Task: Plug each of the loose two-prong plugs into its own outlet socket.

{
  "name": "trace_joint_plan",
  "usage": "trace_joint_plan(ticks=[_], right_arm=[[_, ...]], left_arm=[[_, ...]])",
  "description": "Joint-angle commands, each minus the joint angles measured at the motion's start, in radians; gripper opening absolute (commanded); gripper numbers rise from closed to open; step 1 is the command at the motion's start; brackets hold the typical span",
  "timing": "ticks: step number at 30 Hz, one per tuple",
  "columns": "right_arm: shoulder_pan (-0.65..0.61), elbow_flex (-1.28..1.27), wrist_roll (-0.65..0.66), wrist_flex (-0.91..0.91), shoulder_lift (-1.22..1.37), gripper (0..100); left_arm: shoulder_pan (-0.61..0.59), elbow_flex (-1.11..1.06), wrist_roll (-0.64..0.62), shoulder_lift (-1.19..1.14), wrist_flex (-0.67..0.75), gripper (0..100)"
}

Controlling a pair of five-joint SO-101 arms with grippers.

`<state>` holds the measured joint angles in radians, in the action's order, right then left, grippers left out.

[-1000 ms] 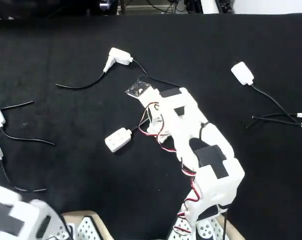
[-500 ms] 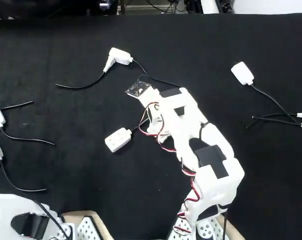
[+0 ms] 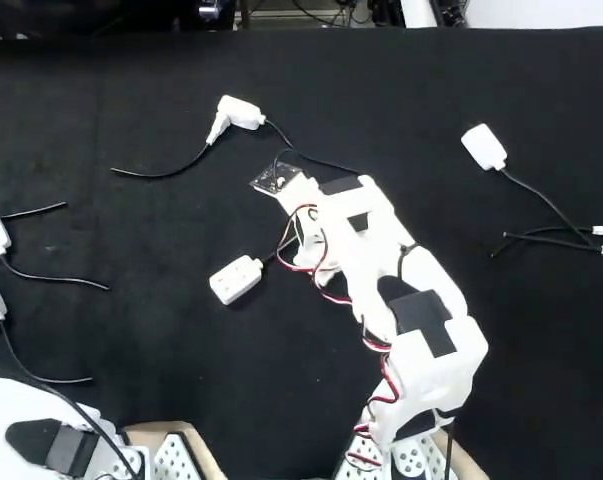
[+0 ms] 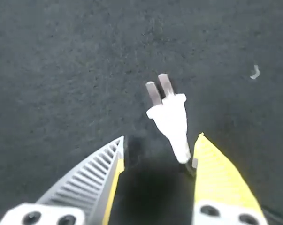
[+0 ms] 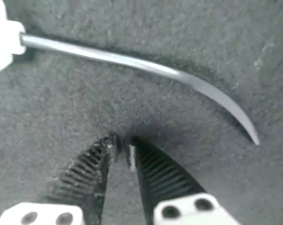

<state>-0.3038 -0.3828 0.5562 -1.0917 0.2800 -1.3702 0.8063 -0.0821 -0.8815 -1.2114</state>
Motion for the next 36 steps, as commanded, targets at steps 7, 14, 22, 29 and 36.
trace_joint_plan(ticks=[7,14,22,29,36], right_arm=[[-0.044,-0.001,-0.011,0.040,0.008,1.5],[-0.044,-0.001,-0.011,0.040,0.008,1.5],[-0.044,-0.001,-0.011,0.040,0.008,1.5],[-0.044,-0.001,-0.011,0.040,0.008,1.5],[-0.044,-0.001,-0.011,0.040,0.008,1.5]], left_arm=[[0.005,0.231,-0.060,-0.123,0.014,24],[0.013,0.326,-0.123,-0.181,0.009,23],[0.031,0.384,-0.117,-0.264,0.015,5],[0.031,0.479,-0.117,-0.339,0.008,3],[0.053,0.570,0.049,-0.347,-0.173,3]])
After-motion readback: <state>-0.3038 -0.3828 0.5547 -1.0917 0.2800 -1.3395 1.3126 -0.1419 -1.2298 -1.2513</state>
